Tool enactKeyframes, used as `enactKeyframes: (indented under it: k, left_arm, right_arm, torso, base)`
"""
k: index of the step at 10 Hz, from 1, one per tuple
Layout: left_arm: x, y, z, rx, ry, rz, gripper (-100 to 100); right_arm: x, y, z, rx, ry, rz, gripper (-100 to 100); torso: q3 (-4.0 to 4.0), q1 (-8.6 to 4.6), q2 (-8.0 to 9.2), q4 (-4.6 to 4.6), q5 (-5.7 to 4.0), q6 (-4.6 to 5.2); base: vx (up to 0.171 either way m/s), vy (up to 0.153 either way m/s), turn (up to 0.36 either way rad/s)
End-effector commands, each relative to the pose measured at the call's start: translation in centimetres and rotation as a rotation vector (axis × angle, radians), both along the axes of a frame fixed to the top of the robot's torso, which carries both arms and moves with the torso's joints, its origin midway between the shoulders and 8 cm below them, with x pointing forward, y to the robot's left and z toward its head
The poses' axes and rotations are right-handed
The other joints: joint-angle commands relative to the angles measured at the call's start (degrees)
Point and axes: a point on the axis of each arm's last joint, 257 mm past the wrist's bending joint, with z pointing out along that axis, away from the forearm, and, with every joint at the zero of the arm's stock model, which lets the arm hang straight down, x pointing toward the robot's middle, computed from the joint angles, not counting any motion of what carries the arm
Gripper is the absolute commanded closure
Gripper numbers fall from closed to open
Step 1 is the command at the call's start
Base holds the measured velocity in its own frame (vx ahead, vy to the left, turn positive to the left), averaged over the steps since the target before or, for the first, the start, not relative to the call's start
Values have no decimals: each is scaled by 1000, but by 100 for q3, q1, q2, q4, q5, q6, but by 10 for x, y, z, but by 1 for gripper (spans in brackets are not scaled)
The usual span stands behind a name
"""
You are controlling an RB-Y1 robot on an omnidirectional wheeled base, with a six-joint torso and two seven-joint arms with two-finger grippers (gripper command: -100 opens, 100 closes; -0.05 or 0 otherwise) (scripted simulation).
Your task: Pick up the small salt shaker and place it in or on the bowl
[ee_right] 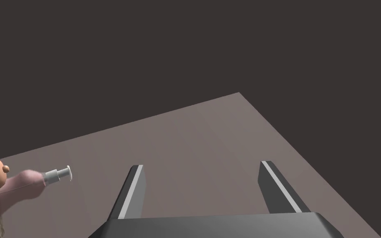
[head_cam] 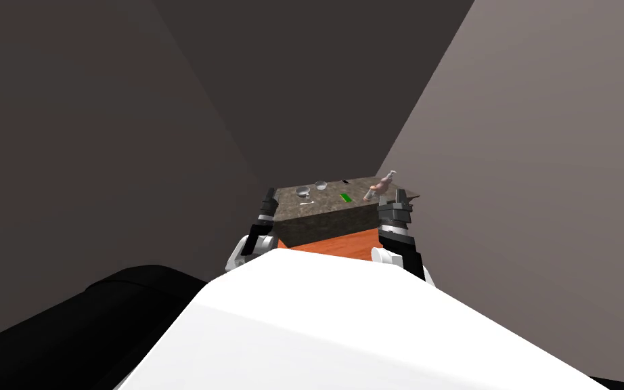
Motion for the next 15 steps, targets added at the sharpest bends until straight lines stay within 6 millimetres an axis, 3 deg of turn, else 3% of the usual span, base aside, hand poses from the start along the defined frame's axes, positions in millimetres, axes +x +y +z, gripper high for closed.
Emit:
enactKeyframes:
  k: [1,5,6,10,12,15]
  left_arm:
    - [4,11,-16,29,66,20,-100]
    - [16,44,-45,101,204,72,-100]
    - [16,45,-47,100,213,75,-100]
    - [23,83,-82,175,373,138,-100]
    - [24,92,-92,196,416,154,-100]
    - [23,121,-121,266,546,198,-100]
  right_arm:
    - [0,0,0,0,0,0,0]
    - [0,0,0,0,0,0,0]
    - [0,0,0,0,0,0,0]
    - [0,0,0,0,0,0,0]
    - [0,0,0,0,0,0,0]
    - [0,0,0,0,0,0,0]
  torso:
    - [0,0,0,0,0,0]
    - [3,0,4,1,0,0]
    - [0,0,-1,0,0,-1]
    - [-13,8,-24,-5,2,1]
    - [-17,-3,-31,-6,-1,0]
    - [-31,7,-56,-12,2,1]
  base:
    - [-134,-54,-40]
    - [-150,-69,-42]
    - [-80,-46,-14]
    - [-79,-62,-72]
    - [-37,-75,-55]
    - [8,-66,-125]
